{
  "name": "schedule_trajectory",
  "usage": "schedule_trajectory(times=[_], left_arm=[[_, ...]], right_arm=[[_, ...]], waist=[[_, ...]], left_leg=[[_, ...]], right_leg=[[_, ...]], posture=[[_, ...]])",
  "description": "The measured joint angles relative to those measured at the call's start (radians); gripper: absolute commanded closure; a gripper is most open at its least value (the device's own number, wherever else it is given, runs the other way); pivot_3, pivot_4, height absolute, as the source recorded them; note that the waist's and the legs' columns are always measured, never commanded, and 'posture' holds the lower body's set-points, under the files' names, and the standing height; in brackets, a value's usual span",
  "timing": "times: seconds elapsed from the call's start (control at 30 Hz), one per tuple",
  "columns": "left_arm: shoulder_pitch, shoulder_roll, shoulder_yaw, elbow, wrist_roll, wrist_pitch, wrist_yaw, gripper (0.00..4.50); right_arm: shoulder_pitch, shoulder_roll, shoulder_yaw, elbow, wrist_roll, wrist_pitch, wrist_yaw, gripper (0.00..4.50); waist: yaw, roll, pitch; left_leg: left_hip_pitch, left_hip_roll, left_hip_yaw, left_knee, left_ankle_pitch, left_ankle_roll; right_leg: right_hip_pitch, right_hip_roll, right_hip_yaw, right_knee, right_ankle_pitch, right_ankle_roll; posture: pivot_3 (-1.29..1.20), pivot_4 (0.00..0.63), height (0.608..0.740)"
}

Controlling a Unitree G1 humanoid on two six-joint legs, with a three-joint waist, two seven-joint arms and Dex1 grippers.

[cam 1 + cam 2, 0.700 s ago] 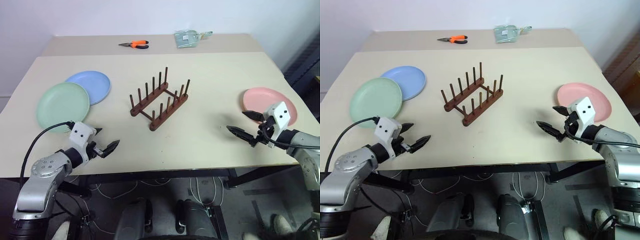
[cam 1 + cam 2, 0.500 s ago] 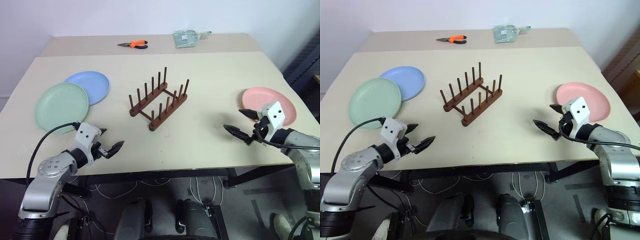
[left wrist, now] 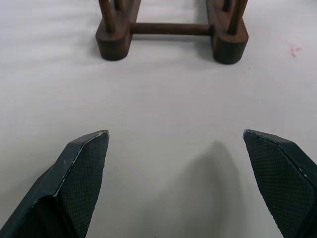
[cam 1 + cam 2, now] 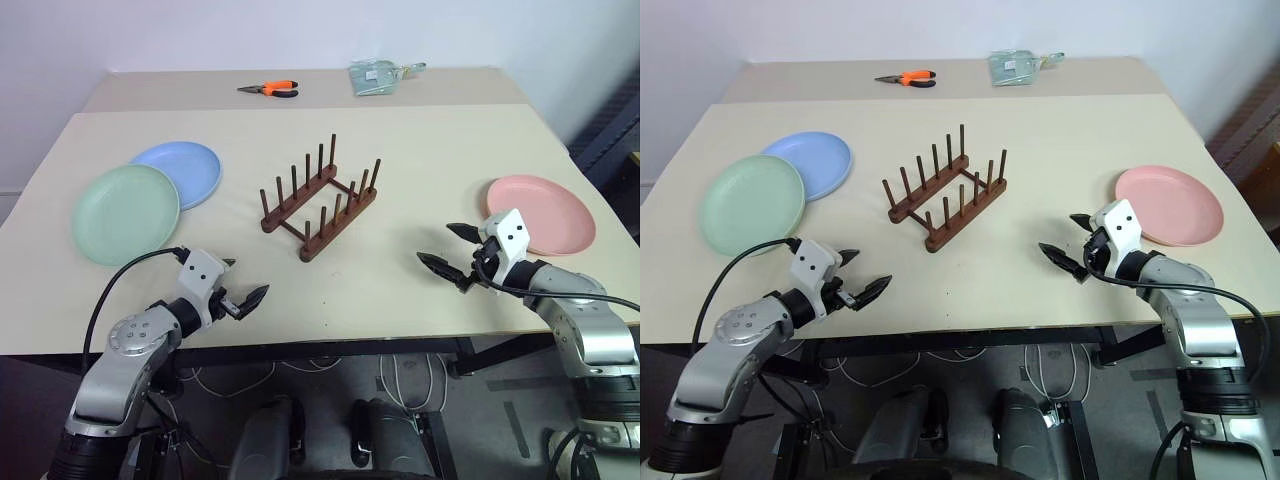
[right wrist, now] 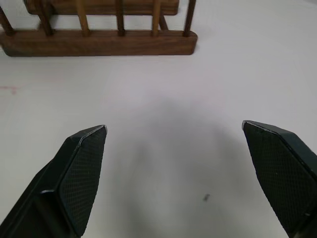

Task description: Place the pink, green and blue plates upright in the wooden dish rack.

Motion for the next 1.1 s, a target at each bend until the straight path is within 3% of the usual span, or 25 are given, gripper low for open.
schedule_trajectory(times=[0.3,0.5,0.67,0.77,1.0,1.1], left_arm=[[-0.034,-0.024,-0.071,0.036,0.023,-0.007,-0.020,0.04],[-0.239,-0.206,-0.261,0.148,0.111,0.010,0.053,0.04],[-0.376,-0.291,-0.326,0.352,0.199,-0.049,0.107,0.04],[-0.400,-0.311,-0.327,0.395,0.207,-0.071,0.111,0.58],[-0.430,-0.318,-0.317,0.481,0.219,-0.154,0.085,3.64],[-0.455,-0.280,-0.326,0.519,0.224,-0.211,0.011,3.74]], right_arm=[[0.056,0.029,0.021,-0.157,0.016,0.081,-0.057,0.00],[0.061,0.031,0.025,-0.194,0.015,0.091,-0.076,0.00],[0.061,0.031,0.025,-0.195,0.003,0.089,-0.092,0.00],[0.060,0.031,0.025,-0.195,-0.005,0.087,-0.098,0.00],[0.099,0.030,0.019,-0.195,-0.035,0.057,-0.115,0.00],[0.106,0.028,0.015,-0.195,-0.043,0.045,-0.118,0.00]], waist=[[0.003,0.000,0.000],[0.003,0.000,0.000],[0.002,0.000,-0.001],[0.003,0.000,-0.001],[0.002,0.000,-0.001],[0.000,0.000,-0.001]], left_leg=[[0.000,-0.001,0.000,0.000,0.000,0.000],[0.000,-0.001,0.000,0.001,0.000,0.001],[0.001,0.000,0.000,0.001,0.000,0.001],[0.001,-0.001,0.000,0.002,0.000,0.002],[0.001,0.000,0.000,0.002,0.000,0.001],[0.001,0.000,0.000,0.002,0.000,0.001]], right_leg=[[0.000,-0.001,0.000,0.000,0.000,0.000],[0.001,0.001,0.000,0.000,0.000,0.001],[0.002,0.002,0.000,0.001,0.000,0.001],[0.002,0.001,0.000,0.001,0.000,0.001],[0.002,0.001,0.000,0.001,0.000,0.001],[0.002,0.001,0.000,0.001,0.000,0.001]], posture=[[0.00,0.150,0.740],[0.00,0.150,0.740],[0.00,0.150,0.740],[0.00,0.150,0.740],[0.00,0.150,0.740],[0.00,0.150,0.740]])
